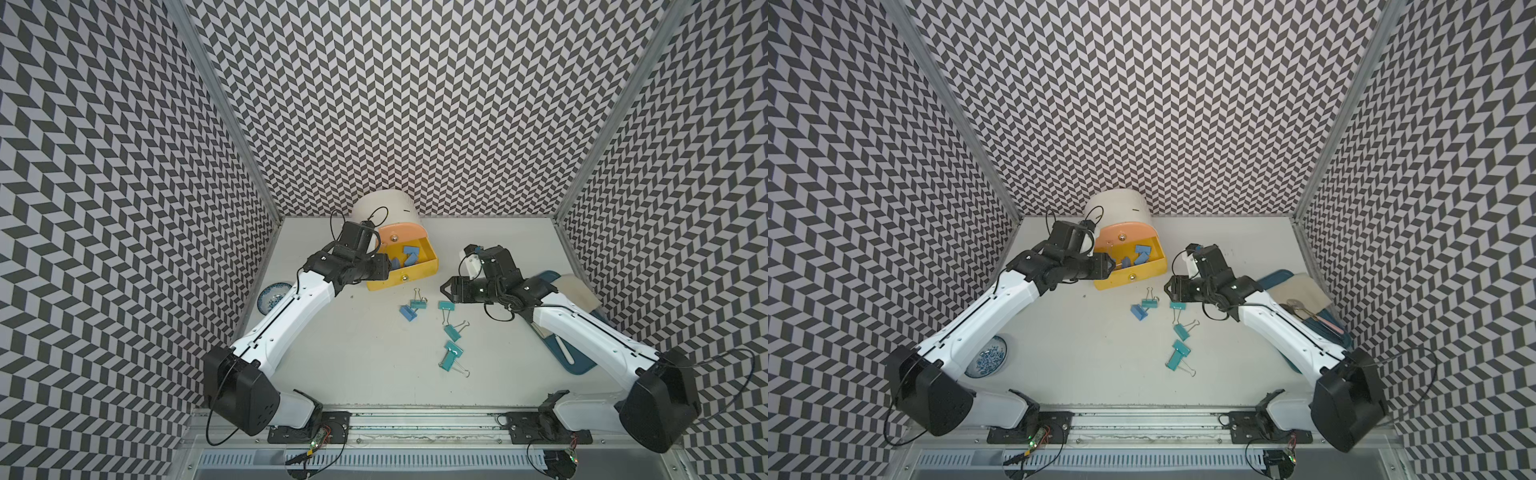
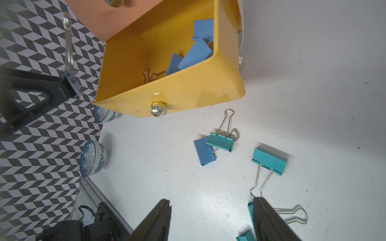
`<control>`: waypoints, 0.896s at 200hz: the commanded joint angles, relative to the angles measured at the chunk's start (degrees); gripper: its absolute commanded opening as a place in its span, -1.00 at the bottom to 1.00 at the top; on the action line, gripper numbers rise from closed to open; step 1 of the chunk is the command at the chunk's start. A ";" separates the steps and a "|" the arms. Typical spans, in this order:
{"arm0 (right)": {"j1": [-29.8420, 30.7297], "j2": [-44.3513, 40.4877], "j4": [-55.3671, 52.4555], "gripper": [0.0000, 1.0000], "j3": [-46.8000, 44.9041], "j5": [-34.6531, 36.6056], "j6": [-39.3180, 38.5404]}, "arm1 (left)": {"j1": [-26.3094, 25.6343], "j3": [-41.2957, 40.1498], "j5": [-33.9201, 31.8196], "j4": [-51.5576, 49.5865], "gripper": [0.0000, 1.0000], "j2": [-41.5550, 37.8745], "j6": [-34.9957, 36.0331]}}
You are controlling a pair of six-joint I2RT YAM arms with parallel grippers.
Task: Put the binder clips in the drawer according to color
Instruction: Place the binder clip in the drawer.
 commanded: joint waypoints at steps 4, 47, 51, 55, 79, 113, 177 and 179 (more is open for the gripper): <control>-0.35 0.32 0.82 0.32 1.73 0.44 -0.86 | 0.32 2.30 -1.38 2.14 -0.19 0.72 1.42; -0.44 0.05 0.54 0.32 1.91 0.50 -0.83 | 0.44 2.60 -3.53 2.80 -0.16 1.82 1.70; -0.44 -0.02 0.54 0.32 1.91 0.50 -0.85 | 0.46 2.62 -3.67 2.80 -0.16 1.89 1.78; -0.44 0.03 0.55 0.32 1.91 0.44 -0.91 | 0.51 2.70 -3.79 2.80 -0.16 1.99 1.87; -0.40 -0.17 -0.32 0.32 2.35 0.45 -1.65 | 0.55 3.40 -4.82 2.54 -0.15 2.93 2.10; -0.35 -0.96 -0.83 0.32 2.04 1.46 -1.91 | 0.57 4.19 -5.52 2.63 0.02 3.31 2.06; -0.35 -0.34 -0.51 0.32 2.55 1.12 -2.03 | 0.53 6.17 -5.76 2.05 0.19 2.81 2.30; -0.35 -0.26 -0.57 0.32 2.60 1.12 -2.05 | 0.53 6.17 -5.75 2.04 0.20 2.80 2.32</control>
